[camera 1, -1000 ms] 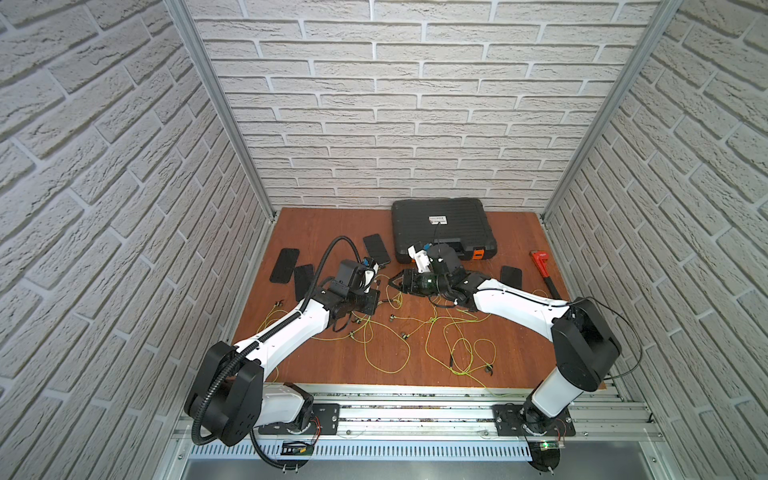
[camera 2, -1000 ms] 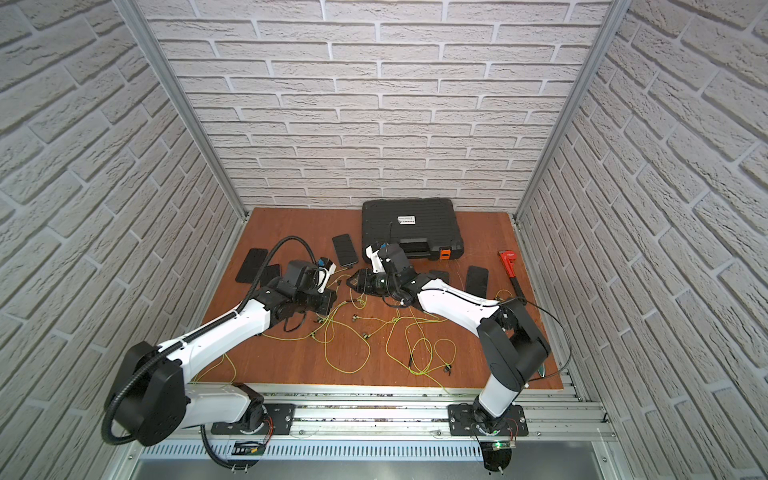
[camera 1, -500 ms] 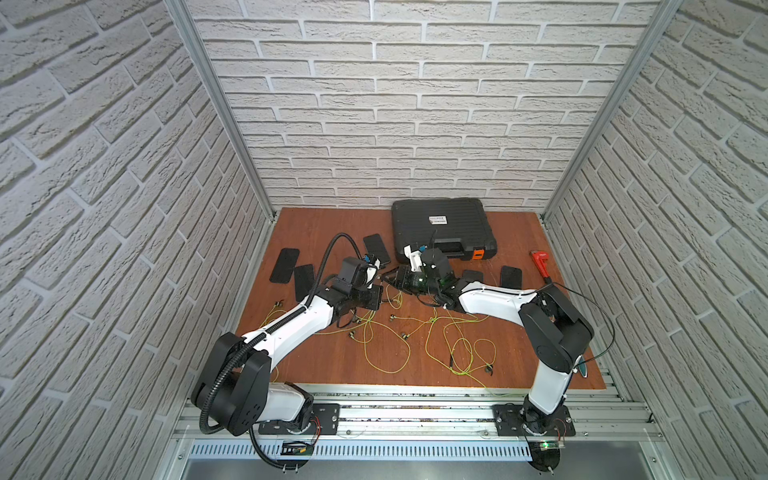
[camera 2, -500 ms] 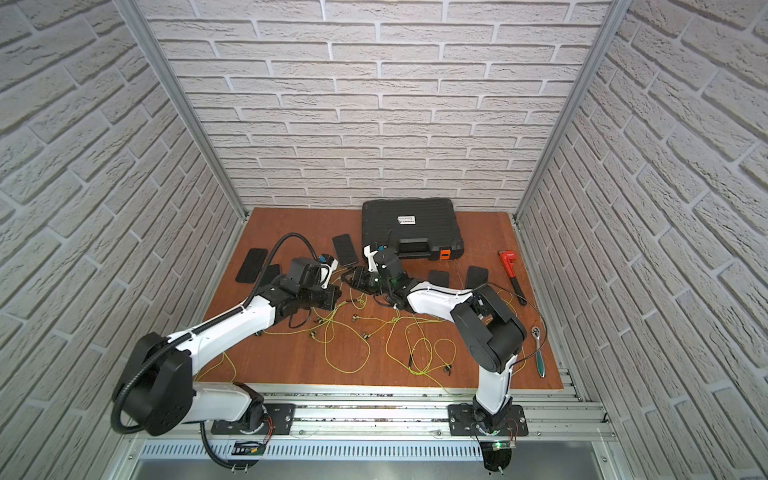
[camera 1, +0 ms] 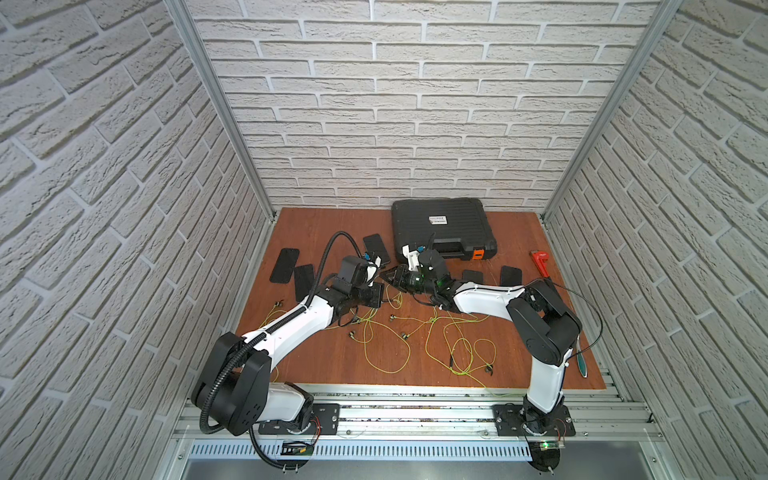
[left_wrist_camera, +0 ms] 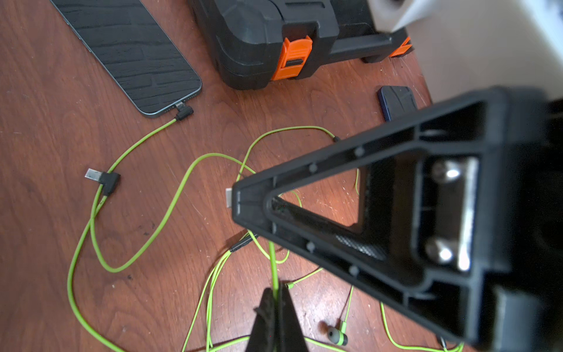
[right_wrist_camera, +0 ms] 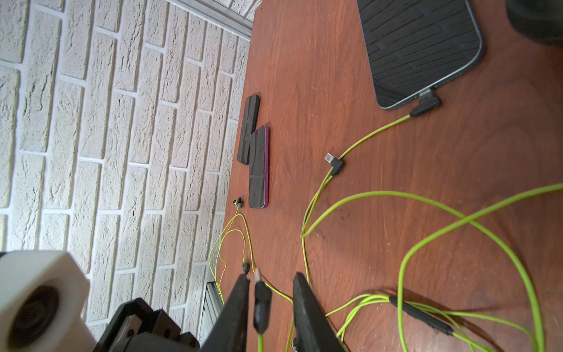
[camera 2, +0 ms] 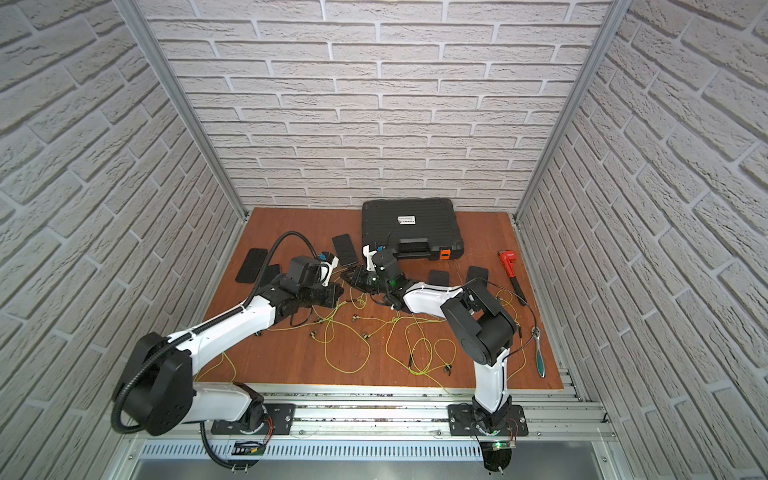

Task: Plug wired earphones into phones
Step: Pick up the wired earphone from the center of the board.

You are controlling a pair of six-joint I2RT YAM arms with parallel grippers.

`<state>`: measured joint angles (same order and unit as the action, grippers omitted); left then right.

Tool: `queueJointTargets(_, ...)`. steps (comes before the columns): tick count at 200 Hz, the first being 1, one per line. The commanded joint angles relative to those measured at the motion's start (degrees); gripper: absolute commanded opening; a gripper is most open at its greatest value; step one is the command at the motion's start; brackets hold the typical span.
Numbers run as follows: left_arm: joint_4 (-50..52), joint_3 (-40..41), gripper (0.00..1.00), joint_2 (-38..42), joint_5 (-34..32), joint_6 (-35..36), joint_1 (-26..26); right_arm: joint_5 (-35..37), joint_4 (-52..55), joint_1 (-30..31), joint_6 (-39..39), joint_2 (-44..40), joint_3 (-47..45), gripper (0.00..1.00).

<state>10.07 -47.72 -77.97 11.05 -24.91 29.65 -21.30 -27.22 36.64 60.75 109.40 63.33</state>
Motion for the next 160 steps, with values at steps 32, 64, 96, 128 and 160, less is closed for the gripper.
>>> queueJointTargets(32,-2.6,-0.1,0.00,-0.6,0.5,-0.3,-0.1,0.2,-3.4,-0.1,0.0,-0.9,0.9,0.25)
queueJointTargets(64,-2.6,-0.1,0.00,-0.7,0.4,-0.5,-0.3,0.3,-3.0,-0.1,-0.3,-1.7,0.8,0.25)
queueJointTargets(96,-2.5,-0.1,0.00,-0.7,0.4,-0.6,-0.5,1.0,-1.7,0.0,-1.0,-2.4,0.7,0.23)
queueJointTargets(128,-2.5,0.0,0.00,-0.6,0.3,-0.7,-0.4,1.0,-1.1,-0.1,-1.3,-2.8,0.9,0.21)
queueJointTargets(160,-2.6,-0.1,0.00,-0.7,0.3,-0.7,-0.5,0.9,-1.3,-0.1,-1.3,-2.7,0.7,0.17)
